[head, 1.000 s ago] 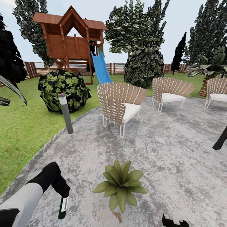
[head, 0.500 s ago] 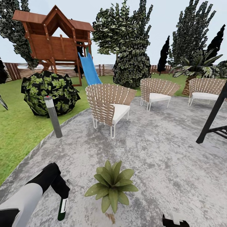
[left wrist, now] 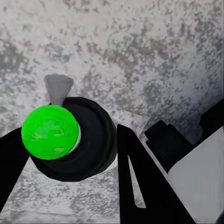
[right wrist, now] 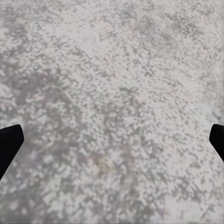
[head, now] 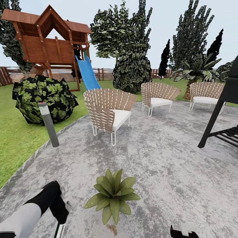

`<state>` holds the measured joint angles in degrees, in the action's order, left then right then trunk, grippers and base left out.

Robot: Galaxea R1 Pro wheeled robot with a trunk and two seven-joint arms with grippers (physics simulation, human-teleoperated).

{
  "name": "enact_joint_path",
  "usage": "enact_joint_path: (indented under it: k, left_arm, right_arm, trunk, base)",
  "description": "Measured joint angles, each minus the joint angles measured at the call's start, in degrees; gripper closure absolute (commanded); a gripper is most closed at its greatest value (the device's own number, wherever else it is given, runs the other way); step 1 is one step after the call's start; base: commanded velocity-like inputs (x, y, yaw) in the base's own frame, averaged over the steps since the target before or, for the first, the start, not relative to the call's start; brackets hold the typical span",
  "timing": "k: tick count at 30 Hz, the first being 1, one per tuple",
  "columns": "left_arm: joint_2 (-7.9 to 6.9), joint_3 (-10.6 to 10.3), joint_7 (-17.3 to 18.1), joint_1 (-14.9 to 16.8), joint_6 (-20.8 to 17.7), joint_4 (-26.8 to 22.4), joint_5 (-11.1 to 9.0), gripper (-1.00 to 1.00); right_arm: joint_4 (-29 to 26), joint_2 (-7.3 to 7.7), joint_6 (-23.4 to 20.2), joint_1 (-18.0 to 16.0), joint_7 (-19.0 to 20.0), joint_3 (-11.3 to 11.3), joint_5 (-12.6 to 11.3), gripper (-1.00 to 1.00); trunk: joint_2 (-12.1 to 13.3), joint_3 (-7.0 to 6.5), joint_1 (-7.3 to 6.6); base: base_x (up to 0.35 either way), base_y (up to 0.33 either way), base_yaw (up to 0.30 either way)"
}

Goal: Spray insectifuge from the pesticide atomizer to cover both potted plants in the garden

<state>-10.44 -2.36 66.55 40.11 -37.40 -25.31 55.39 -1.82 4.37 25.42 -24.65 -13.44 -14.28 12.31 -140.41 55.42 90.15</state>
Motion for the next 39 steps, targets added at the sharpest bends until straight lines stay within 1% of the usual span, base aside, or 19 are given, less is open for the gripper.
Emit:
enact_joint_path:
  k: [4, 5, 6, 7, 8, 9, 10, 11, 13, 14, 17, 20, 24, 30, 32, 35, 37, 39]
  left_arm:
    - [0.10, 0.0, 0.4, -0.3, 0.0, -0.4, -0.2, 1.00]
    - [0.26, 0.0, 0.5, -0.2, 0.0, -0.6, -0.3, 1.00]
    - [0.76, -0.3, 1.0, 0.1, -0.1, -0.8, -0.3, 1.00]
    - [0.96, -1.1, 1.6, 0.2, -0.1, -0.9, -0.3, 1.00]
    - [1.33, -2.9, 2.9, 0.4, -0.2, -1.1, -0.4, 1.00]
    - [1.55, -4.3, 4.1, 0.7, -0.2, -1.2, -0.4, 1.00]
    - [1.71, -5.6, 5.7, 1.2, -0.2, -1.5, -0.4, 1.00]
    - [1.86, -7.3, 8.3, 2.1, -0.2, -2.0, -0.3, 1.00]
    - [1.84, -9.2, 11.4, 3.7, -0.2, -2.8, -0.2, 1.00]
    - [1.75, -9.7, 12.3, 4.6, -0.3, -3.2, -0.2, 1.00]
    - [1.50, -10.1, 13.0, 5.7, -0.3, -3.6, -0.2, 1.00]
    - [1.47, -10.3, 13.0, 5.6, -0.2, -3.7, -0.1, 1.00]
    - [1.72, -10.5, 12.8, 5.2, -0.2, -3.6, -0.2, 1.00]
    - [1.55, -10.3, 12.7, 5.7, -0.8, -3.6, -0.1, 1.00]
    - [1.46, -10.4, 12.7, 5.9, -0.9, -3.7, -0.1, 1.00]
    - [1.74, -10.4, 12.8, 6.1, -0.9, -3.7, -0.1, 1.00]
    - [1.93, -10.4, 12.9, 6.5, -0.9, -4.8, -0.1, 1.00]
    - [1.65, -10.5, 13.2, 7.0, -0.9, -5.8, -0.1, 1.00]
  right_arm:
    - [0.1, 0.03, 0.0, 0.0, 0.0, 0.0, 0.1, -1.00]
    - [0.1, 0.03, 0.0, 0.0, 0.0, 0.0, 0.1, -1.00]
    - [0.1, 0.03, 0.0, 0.0, 0.0, 0.0, 0.1, -1.00]
    - [0.1, 0.03, 0.0, 0.0, 0.0, 0.0, 0.1, -1.00]
    - [0.1, 0.03, 0.0, 0.0, 0.0, 0.0, 0.1, -1.00]
    - [0.1, 0.03, 0.0, 0.0, 0.0, 0.0, 0.1, -1.00]
    - [0.1, 0.03, 0.0, 0.0, 0.0, 0.0, 0.1, -1.00]
    - [0.1, 0.03, 0.0, 0.0, 0.0, 0.1, 0.1, -1.00]
    - [0.1, 0.04, 0.0, 0.0, 0.0, 0.1, 0.1, -1.00]
    - [0.1, 0.04, 0.0, 0.0, 0.0, 0.1, 0.1, -1.00]
    - [0.1, 0.07, 0.0, 0.0, 0.0, 0.1, 0.1, -1.00]
    - [0.1, 0.11, 0.0, 0.0, 0.0, 0.0, 0.1, -1.00]
    - [-0.1, 0.06, 0.0, 0.0, 0.0, 0.0, 0.0, -1.00]
    - [-0.1, 0.05, 0.0, 0.0, 0.0, 0.0, 0.0, -1.00]
    - [-0.1, 0.05, 0.0, 0.0, 0.0, 0.0, 0.0, -1.00]
    - [-0.1, 0.06, 0.0, 0.0, -0.1, 0.0, 0.0, -1.00]
    - [-0.1, 0.06, 0.0, 0.0, -0.1, 0.0, 0.0, -1.00]
    - [0.0, 0.04, 0.0, 0.0, -0.1, 0.0, 0.0, -1.00]
  trunk:
    - [0.0, 0.00, 0.00]
    - [0.0, 0.00, 0.00]
    - [0.0, 0.00, 0.00]
    - [0.0, 0.00, 0.00]
    - [0.0, 0.00, 0.00]
    - [0.0, 0.00, 0.00]
    - [0.0, -0.01, 0.00]
    - [0.0, -0.01, 0.00]
    - [0.0, -0.01, 0.00]
    - [0.0, -0.01, 0.00]
    - [0.0, 0.00, 0.00]
    - [0.0, 0.00, 0.00]
    - [0.0, 0.00, -0.03]
    - [0.0, 0.00, -0.01]
    - [0.0, 0.00, 0.00]
    - [0.0, 0.00, 0.00]
    - [0.0, -0.01, 0.00]
    - [0.0, -0.01, 0.00]
  base:
    - [0.000, 0.000, 0.000]
    - [0.000, 0.000, 0.000]
    - [0.000, 0.000, 0.000]
    - [0.000, 0.000, 0.000]
    - [0.000, 0.000, 0.000]
    - [0.000, 0.000, 0.000]
    - [0.000, 0.000, 0.000]
    - [0.000, 0.000, 0.000]
    - [0.000, 0.000, 0.000]
    - [0.000, 0.000, 0.000]
    - [0.000, 0.000, 0.000]
    - [0.027, 0.000, 0.000]
    - [0.258, 0.043, -0.007]
    - [0.194, 0.198, -0.233]
    - [0.025, 0.050, -0.059]
    - [0.007, 0.014, -0.016]
    - [0.001, 0.003, -0.003]
    - [0.000, 0.001, -0.001]
